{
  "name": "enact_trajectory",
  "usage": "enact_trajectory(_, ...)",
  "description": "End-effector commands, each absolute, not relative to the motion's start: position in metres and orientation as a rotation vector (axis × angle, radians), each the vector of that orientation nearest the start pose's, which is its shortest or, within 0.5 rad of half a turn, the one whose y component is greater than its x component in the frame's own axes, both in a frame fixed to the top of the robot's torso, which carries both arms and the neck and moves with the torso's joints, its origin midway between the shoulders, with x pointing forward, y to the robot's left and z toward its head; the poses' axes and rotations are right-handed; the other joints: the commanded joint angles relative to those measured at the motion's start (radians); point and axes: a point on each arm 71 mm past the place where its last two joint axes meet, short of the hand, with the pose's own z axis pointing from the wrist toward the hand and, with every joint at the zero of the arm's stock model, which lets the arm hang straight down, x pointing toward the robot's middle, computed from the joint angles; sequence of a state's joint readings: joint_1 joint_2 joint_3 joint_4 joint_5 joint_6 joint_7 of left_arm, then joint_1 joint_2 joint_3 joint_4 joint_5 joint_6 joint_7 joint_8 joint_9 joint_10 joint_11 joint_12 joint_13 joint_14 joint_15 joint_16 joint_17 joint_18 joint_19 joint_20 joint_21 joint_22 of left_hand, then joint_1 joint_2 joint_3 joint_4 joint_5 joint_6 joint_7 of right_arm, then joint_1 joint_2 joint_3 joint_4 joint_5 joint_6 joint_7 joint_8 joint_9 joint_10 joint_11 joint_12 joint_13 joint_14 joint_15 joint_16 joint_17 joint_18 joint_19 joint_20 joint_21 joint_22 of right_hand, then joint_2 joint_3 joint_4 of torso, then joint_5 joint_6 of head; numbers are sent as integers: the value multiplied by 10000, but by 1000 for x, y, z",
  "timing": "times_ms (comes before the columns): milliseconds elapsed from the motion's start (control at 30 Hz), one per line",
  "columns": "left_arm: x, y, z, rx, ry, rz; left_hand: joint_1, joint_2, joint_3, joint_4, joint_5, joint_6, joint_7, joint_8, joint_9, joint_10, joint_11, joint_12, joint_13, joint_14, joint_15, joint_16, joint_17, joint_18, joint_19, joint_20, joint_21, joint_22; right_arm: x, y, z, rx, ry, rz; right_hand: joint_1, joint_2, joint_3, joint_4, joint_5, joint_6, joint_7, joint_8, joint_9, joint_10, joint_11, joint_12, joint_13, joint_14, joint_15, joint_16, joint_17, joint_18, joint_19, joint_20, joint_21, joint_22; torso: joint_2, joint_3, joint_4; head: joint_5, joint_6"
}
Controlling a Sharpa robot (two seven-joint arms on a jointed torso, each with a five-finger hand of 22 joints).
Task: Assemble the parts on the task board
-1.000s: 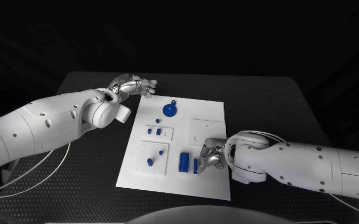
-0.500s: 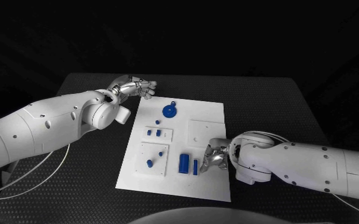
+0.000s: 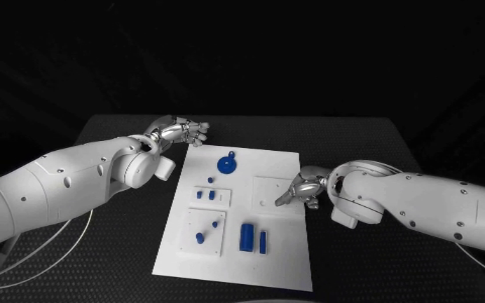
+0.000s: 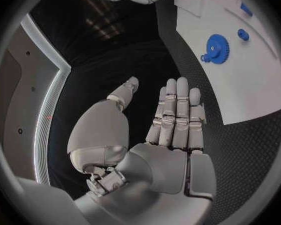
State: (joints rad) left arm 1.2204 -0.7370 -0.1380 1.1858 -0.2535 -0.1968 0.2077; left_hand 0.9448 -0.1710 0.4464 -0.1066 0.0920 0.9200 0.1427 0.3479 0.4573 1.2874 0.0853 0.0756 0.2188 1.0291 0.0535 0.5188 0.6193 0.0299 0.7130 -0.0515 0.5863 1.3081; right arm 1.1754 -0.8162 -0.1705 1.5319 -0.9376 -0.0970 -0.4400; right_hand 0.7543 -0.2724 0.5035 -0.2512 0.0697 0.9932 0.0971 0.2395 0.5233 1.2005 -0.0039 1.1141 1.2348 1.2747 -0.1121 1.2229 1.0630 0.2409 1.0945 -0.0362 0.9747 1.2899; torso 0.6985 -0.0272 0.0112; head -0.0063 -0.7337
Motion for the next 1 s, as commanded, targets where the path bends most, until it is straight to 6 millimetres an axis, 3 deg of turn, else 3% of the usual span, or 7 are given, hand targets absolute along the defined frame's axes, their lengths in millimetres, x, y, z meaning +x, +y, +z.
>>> enact_trajectory(33, 538, 254, -228, -9924, 16406, -12011, 45, 19, -17, -50, -19, -86, 10, 24, -12, -68, 5, -21, -17, 12, 49, -82, 9, 75, 1, 95, -70, 69, 470, -212, -263, 4788, 21657, 7487, 28, 189, -19, 0, 108, -124, 113, -7, 9, -41, -3, 27, 9, -53, 6, -43, 21, 209, -13, -52, -47, -13, -49, 45, -65, -59, 484)
enact_trajectory(200, 544, 260, -227, -10328, 15893, -11949, 279, 186, 27, -257, 62, -135, 36, 8, -31, -135, 40, -48, -41, -205, 180, -400, -21, 69, -123, 209, -217, 85, 510, -232, -250, 5892, 19450, 9215, 637, 913, -4, -303, 392, -75, 112, 73, 66, -313, 8, -173, -169, -140, 6, -101, 20, 209, -72, -19, -74, -6, -180, 96, -122, -87, 1165)
enact_trajectory(467, 556, 267, -224, -10340, 15419, -12264, 186, 156, -17, -305, -78, -450, 25, -151, -143, -721, 96, -114, -242, -1027, 453, -1312, -183, 107, -447, 484, -612, 56, 549, -221, -238, 7577, 17454, 10953, 1301, 1513, -369, -386, 679, -339, 243, 2, 64, -1242, 139, -910, -706, -1012, 158, -830, -297, 110, -1022, 424, -634, -78, -435, 192, -200, 48, 2146)
enact_trajectory(600, 560, 264, -223, -10483, 15261, -12375, 420, 347, 89, -481, 45, -593, -14, -203, -193, -1099, 108, -115, -405, -1386, 518, -1660, -262, 59, -643, 570, -848, 11, 559, -217, -238, 7783, 16832, 11448, 1568, 1799, -210, -350, 741, -636, 503, -87, 46, -2401, 450, -2187, -1803, -2315, 569, -2179, -1110, -215, -2493, 932, -1739, -403, -516, 207, -259, 154, 2546)
enact_trajectory(700, 561, 264, -223, -10571, 15178, -12509, 647, 487, 246, -614, 58, -690, -43, -231, -226, -1315, 106, -118, -525, -1655, 566, -1913, -347, -49, -885, 637, -1093, -55, 564, -215, -240, 8170, 16524, 11828, 1670, 1874, 125, -378, 708, -935, 787, -156, 15, -3109, 784, -4104, -3673, -3457, 1402, -4051, -2295, -561, -3989, 1401, -3143, -1069, -558, 231, -281, 193, 2820)
enact_trajectory(833, 564, 261, -223, -10542, 14889, -12516, 785, 569, 344, -748, 60, -770, -101, -232, -255, -1542, 85, -100, -706, -1962, 593, -2216, -471, -215, -1138, 675, -1383, -119, 567, -222, -241, 8668, 16185, 12053, 2042, 1903, 467, -300, 821, -1221, 745, -152, -40, -3412, 1377, -6471, -6346, -4233, 2206, -6423, -3886, -813, -5148, 1858, -4516, -1897, -618, 243, -302, 232, 3084)
enact_trajectory(1000, 566, 258, -224, -10609, 14726, -12589, 822, 630, 373, -808, 65, -710, -110, -173, -246, -1462, 81, -60, -759, -1874, 575, -2229, -478, -206, -989, 634, -1438, -158, 568, -228, -238, 8767, 16025, 12140, 2426, 1844, 107, -377, 1066, -1493, 700, -41, -159, -2814, 1461, -8056, -8958, -3949, 2319, -8090, -5146, -642, -5209, 2278, -5666, -2932, -660, 308, -276, 263, 3125)
